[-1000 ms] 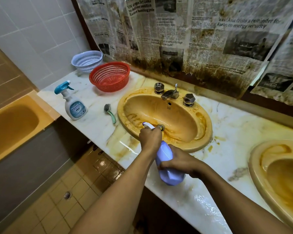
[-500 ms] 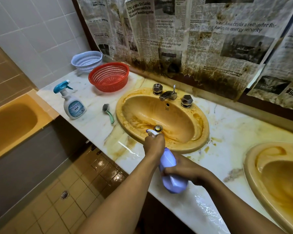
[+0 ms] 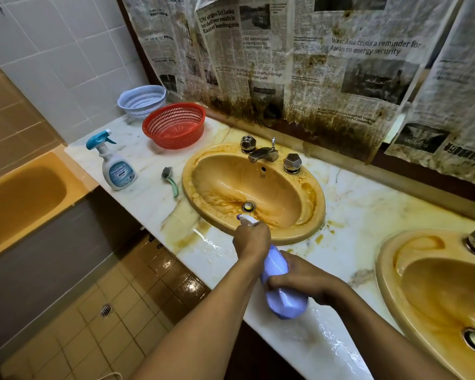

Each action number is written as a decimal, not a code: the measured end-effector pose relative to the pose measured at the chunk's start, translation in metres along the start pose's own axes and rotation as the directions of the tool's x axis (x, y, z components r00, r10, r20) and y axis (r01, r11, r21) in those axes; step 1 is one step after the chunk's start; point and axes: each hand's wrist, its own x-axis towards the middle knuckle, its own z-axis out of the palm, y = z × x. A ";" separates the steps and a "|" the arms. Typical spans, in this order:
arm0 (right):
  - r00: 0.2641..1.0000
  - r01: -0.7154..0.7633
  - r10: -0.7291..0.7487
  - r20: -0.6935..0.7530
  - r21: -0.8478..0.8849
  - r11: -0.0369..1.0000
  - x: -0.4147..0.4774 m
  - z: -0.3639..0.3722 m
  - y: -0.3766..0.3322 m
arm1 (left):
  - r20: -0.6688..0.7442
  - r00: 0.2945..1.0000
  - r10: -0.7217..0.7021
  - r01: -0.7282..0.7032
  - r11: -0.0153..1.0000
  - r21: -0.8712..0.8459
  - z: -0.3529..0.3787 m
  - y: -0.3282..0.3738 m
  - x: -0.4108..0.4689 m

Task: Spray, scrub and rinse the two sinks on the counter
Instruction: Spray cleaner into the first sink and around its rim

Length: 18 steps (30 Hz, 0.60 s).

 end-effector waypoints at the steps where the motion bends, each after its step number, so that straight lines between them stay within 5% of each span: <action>1: 1.000 0.004 -0.004 -0.006 -0.009 1.000 0.000 -0.001 0.000 | -0.007 1.000 -0.004 0.004 0.999 -0.033 0.001 -0.002 0.000; 6: 1.000 0.003 -0.003 -0.018 -0.011 1.000 0.002 -0.002 0.003 | 0.041 0.999 0.003 0.001 0.995 -0.096 0.004 -0.007 0.000; 12: 0.999 0.032 -0.034 -0.024 -0.050 0.998 -0.004 0.002 -0.003 | -0.099 0.995 -0.033 0.027 0.998 -0.059 -0.004 -0.002 -0.003; 18: 1.000 0.022 -0.022 -0.015 -0.009 1.000 -0.005 -0.001 0.003 | -0.001 0.998 0.055 -0.055 0.997 -0.056 0.001 -0.005 -0.004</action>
